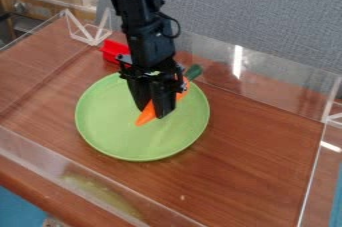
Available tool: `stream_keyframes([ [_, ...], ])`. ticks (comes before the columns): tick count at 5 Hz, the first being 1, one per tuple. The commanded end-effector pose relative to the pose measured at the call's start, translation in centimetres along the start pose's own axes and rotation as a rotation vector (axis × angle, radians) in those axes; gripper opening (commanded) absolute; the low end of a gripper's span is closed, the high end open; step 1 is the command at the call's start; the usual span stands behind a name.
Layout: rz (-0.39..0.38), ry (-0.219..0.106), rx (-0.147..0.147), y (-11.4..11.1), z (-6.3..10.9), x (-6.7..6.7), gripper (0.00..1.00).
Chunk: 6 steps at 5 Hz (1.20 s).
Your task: Put the carrot on the green plate
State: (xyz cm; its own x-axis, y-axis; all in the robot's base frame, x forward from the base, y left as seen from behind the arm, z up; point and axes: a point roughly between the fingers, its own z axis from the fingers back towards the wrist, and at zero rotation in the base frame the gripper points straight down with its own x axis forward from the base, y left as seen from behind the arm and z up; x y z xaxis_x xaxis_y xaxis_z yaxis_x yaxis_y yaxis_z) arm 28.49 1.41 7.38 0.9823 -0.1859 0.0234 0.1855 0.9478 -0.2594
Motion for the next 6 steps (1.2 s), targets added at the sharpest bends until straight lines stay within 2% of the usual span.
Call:
stream_keyframes([
  [1, 0.0, -0.038, 0.012, 0.6, 1.3, 0.2, 0.0],
  [6, -0.007, -0.075, -0.012, -0.5, 3.8, -0.7, 0.0],
])
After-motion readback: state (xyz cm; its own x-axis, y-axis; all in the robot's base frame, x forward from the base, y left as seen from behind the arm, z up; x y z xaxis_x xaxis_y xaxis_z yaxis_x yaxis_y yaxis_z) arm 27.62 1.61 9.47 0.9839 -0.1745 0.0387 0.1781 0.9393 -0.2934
